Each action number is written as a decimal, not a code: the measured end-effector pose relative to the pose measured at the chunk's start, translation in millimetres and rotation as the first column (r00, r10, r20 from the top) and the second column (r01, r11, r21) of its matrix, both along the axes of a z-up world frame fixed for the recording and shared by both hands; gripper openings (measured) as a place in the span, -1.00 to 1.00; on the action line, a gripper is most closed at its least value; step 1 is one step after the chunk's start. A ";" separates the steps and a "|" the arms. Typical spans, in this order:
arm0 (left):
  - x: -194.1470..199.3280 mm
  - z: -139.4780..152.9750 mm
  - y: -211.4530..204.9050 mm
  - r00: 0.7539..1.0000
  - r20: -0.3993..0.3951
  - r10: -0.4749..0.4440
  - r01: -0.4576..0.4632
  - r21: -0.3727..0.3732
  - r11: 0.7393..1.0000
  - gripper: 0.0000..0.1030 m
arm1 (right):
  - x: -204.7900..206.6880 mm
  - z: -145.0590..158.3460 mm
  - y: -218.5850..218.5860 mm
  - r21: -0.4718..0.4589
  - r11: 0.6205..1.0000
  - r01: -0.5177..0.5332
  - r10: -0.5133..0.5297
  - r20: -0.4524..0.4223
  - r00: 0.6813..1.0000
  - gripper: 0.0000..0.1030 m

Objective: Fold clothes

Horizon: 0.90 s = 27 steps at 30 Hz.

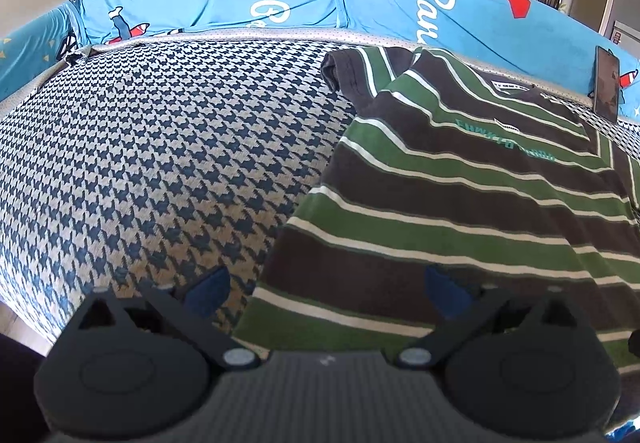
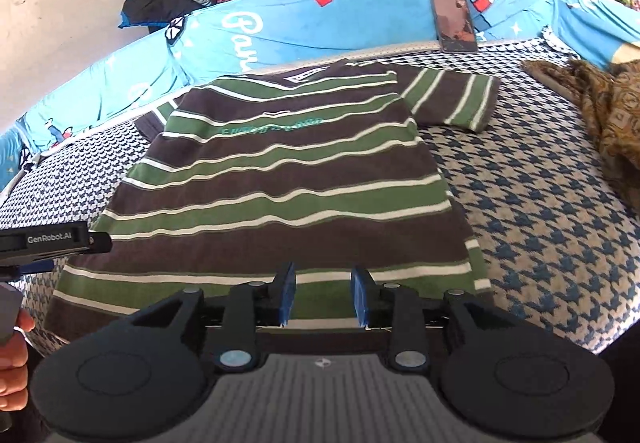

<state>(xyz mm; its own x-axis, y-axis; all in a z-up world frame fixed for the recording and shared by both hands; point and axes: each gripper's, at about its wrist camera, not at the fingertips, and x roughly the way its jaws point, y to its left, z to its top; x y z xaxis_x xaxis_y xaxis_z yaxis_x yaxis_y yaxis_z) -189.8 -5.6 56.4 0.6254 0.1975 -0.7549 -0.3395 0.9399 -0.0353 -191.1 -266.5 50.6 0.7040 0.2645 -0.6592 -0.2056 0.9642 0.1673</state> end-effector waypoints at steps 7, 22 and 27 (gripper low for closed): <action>3.2 -8.8 -1.4 0.999 -0.033 -0.002 0.002 0.002 1.000 1.00 | 35.0 6.1 20.2 -0.031 0.987 -0.155 0.153 -0.053 0.987 -0.22; 5.9 -23.1 1.1 0.997 -0.080 0.021 -0.020 0.011 1.000 1.00 | 105.5 4.9 39.4 0.036 0.963 -0.267 0.269 -0.148 0.952 0.03; 7.2 -24.1 1.7 0.996 -0.083 0.028 -0.027 0.007 1.000 1.00 | 121.5 5.6 46.6 0.039 0.962 -0.270 0.273 -0.149 0.950 0.04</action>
<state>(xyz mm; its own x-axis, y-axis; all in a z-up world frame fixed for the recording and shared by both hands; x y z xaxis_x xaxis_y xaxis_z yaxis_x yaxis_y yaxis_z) -182.7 -3.9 32.3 0.5549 0.2181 -0.8028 -0.3668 0.9303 -0.0008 -69.6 -219.9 56.2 0.4960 0.4448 -0.7457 -0.4303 0.8719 0.2338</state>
